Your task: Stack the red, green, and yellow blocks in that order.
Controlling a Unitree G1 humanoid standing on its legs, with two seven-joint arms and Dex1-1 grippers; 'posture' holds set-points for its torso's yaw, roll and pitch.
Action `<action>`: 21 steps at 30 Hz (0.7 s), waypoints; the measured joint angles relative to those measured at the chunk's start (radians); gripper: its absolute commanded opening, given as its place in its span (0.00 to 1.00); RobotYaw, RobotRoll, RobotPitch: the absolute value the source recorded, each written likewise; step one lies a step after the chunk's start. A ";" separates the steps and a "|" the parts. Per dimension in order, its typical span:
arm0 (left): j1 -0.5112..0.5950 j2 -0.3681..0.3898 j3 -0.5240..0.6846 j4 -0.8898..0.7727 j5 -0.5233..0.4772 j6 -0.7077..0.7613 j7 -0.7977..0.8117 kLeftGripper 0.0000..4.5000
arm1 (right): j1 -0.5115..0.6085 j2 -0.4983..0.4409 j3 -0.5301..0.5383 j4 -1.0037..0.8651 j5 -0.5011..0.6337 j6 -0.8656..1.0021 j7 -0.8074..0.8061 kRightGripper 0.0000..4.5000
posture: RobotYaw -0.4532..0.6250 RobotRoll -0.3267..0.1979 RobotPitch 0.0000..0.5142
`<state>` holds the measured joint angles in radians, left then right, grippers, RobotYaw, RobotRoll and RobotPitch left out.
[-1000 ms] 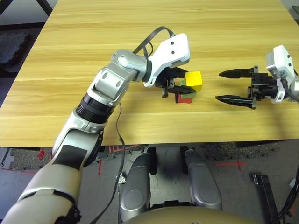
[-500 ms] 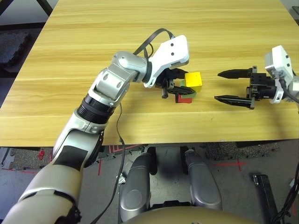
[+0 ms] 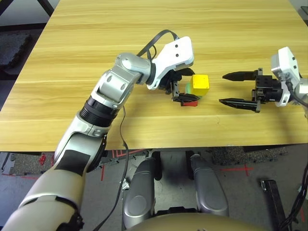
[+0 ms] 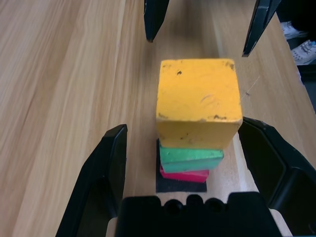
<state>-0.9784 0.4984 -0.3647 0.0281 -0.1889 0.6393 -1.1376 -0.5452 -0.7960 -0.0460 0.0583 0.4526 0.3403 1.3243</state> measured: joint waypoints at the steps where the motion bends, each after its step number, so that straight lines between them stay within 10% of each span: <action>1: -0.002 0.016 0.000 0.000 0.000 0.002 -0.010 0.99 | 0.000 0.000 0.000 0.000 0.000 0.000 0.000 1.00 | 0.64 0.79 0.56; 14: 0.023 0.225 0.032 -0.038 -0.020 0.056 -0.122 0.99 | -0.020 -0.025 0.000 0.032 -0.002 -0.003 0.020 1.00 | 0.64 0.77 0.56; 21: 0.021 0.301 0.111 0.223 0.062 -0.060 -0.030 0.99 | -0.131 -0.084 -0.031 0.237 -0.047 -0.085 0.015 1.00 | 0.64 0.76 0.54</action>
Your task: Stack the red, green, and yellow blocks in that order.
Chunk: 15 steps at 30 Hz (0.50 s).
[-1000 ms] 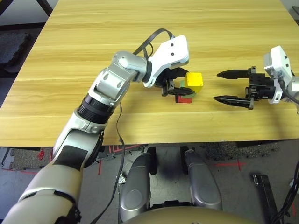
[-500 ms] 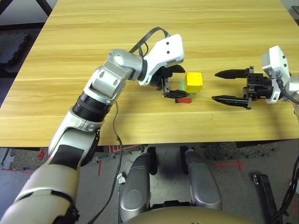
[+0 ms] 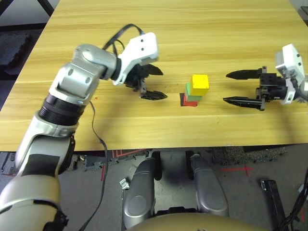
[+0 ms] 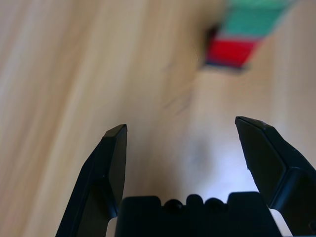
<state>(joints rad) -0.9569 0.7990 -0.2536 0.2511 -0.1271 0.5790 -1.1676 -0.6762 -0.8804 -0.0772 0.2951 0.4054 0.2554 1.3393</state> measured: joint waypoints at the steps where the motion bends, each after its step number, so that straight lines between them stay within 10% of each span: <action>1: -0.005 -0.002 0.023 0.067 0.017 -0.035 0.053 0.99 | -0.033 0.000 -0.011 0.055 -0.011 -0.030 -0.016 1.00 | 0.65 0.77 0.54; 7: 0.010 -0.057 0.270 0.216 0.044 -0.096 0.456 0.99 | -0.156 0.037 -0.086 0.274 -0.079 -0.187 -0.223 1.00 | 0.64 0.77 0.54; 15: 0.250 -0.257 0.542 0.024 0.054 -0.236 0.966 0.99 | -0.205 0.135 -0.171 0.441 -0.190 -0.342 -0.718 1.00 | 0.62 0.78 0.56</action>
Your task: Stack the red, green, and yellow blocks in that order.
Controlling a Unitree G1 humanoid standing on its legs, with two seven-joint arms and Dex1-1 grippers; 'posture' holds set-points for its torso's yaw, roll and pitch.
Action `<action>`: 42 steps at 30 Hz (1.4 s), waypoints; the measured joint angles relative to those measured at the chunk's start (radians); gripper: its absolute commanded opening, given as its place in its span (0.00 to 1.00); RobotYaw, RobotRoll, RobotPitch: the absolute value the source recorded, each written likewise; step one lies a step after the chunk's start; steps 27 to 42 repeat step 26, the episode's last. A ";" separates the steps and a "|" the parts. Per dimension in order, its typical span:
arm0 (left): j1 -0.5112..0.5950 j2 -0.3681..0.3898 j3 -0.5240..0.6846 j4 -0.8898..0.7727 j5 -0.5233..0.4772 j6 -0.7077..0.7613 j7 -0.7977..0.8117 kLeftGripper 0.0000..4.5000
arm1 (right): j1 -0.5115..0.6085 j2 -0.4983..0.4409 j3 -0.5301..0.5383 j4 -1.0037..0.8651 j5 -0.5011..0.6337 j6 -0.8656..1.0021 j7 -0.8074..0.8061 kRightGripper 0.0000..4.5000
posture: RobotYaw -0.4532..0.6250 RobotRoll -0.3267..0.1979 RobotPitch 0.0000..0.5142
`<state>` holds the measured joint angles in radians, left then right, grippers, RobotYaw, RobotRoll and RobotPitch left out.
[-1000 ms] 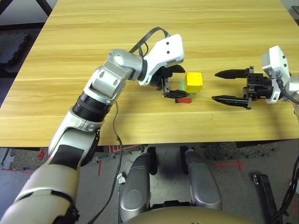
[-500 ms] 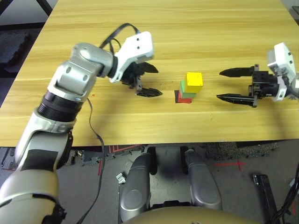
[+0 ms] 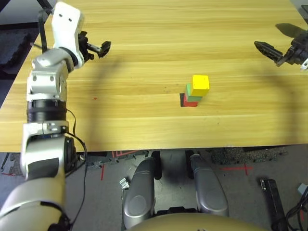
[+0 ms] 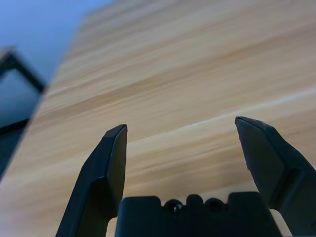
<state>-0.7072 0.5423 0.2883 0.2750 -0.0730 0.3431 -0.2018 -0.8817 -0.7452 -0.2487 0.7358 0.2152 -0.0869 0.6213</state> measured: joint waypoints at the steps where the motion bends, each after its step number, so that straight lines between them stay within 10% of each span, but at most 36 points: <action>1: 0.029 -0.023 0.009 -0.039 0.007 -0.005 0.041 0.99 | 0.001 0.008 -0.011 0.002 -0.002 -0.010 -0.044 1.00 | 0.62 0.79 0.57; 11: 0.213 -0.207 -0.041 -0.292 0.071 -0.020 0.225 0.99 | 0.203 0.067 -0.126 -0.055 0.006 -0.051 -0.307 1.00 | 0.56 0.80 0.65; 42: 0.257 -0.232 -0.071 -0.334 0.097 -0.045 0.244 0.99 | 0.366 0.091 -0.186 -0.285 0.047 0.020 -0.335 1.00 | 0.55 0.80 0.66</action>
